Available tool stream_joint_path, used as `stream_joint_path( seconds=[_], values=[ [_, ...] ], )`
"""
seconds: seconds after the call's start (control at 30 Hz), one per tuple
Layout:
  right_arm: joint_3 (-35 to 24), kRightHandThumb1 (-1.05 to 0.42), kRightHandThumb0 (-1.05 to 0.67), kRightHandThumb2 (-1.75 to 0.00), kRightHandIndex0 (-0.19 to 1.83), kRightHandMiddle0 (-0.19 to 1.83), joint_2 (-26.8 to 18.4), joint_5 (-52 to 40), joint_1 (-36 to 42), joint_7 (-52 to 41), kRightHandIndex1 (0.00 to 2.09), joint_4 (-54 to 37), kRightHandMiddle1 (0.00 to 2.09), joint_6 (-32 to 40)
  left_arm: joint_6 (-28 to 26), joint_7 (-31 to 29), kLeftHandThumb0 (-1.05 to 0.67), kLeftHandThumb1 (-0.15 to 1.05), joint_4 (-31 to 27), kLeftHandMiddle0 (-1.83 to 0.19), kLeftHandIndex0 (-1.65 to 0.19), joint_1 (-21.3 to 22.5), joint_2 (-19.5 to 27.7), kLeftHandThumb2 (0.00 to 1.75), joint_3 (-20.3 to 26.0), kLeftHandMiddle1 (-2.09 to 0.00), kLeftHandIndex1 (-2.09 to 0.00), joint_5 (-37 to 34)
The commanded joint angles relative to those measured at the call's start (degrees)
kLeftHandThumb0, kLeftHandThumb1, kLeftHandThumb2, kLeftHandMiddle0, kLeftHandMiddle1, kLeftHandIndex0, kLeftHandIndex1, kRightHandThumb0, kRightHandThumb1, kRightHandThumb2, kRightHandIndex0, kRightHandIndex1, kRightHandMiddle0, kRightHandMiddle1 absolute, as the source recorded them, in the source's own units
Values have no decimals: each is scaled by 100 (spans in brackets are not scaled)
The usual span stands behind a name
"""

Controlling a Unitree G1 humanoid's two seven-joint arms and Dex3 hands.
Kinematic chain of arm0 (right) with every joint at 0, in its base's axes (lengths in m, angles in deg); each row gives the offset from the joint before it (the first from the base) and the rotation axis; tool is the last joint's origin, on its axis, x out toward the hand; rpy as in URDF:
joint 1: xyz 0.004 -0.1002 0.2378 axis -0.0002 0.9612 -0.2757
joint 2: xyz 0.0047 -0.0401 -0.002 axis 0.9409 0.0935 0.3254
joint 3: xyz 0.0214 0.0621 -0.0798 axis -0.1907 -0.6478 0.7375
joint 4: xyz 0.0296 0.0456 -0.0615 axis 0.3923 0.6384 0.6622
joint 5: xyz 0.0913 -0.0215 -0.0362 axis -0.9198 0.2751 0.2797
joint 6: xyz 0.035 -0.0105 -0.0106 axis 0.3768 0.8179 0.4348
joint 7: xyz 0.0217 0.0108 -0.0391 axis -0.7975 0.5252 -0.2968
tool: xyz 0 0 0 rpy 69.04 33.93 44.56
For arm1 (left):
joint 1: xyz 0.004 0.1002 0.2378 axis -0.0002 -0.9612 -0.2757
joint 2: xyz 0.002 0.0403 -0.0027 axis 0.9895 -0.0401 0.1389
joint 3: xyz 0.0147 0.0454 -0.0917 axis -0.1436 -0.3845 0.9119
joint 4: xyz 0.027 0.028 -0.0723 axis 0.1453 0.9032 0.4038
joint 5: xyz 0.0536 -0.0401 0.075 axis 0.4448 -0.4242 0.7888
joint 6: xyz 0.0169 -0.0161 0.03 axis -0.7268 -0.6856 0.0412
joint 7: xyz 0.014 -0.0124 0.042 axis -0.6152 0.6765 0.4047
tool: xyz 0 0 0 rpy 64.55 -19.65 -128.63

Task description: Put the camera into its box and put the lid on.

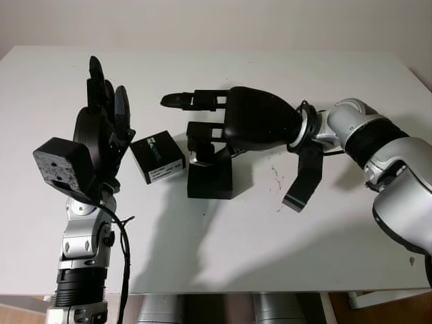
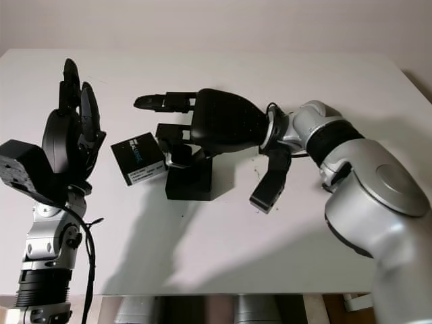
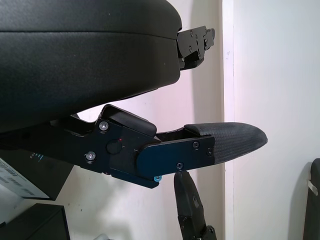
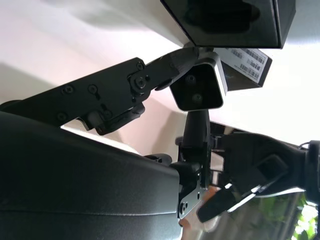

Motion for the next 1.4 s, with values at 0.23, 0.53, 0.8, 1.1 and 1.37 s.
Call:
stream_joint_path(
  seconds=[0.23, 0.53, 0.8, 1.1, 1.37],
  values=[
    [-878, -95, -44, -6, 22, 47, -183, -887, -152, -2094, 3, -215, 120, -513, 19, 11, -80, 105, -74, 19, 19, 41, -32, 55, -28, 0, 0, 4],
    [-1160, -94, -45, -6, 21, 49, -140, -867, -71, -2566, 4, -373, 120, -514, 20, 57, -80, 105, -88, 19, 19, 35, -55, 55, -39, 0, 0, 33],
    [-1148, -96, -42, -6, 20, 49, -41, -882, 30, -2672, 4, -289, 117, -576, 64, 87, -77, 105, -135, 19, 19, -19, -61, 57, -26, 0, 0, 34],
    [-1052, -95, -40, -5, 20, 47, 27, -712, 108, -2575, 5, -261, 123, -562, 73, 147, -76, 105, -171, 19, 19, -49, -56, 60, -11, 0, 0, 75],
    [-863, -96, -43, -6, 17, 42, 138, -353, 56, -2170, 5, -110, 129, -526, 83, 222, -76, 105, -274, 19, 19, -121, -78, 60, -14, 0, 0, 111]
  ],
)
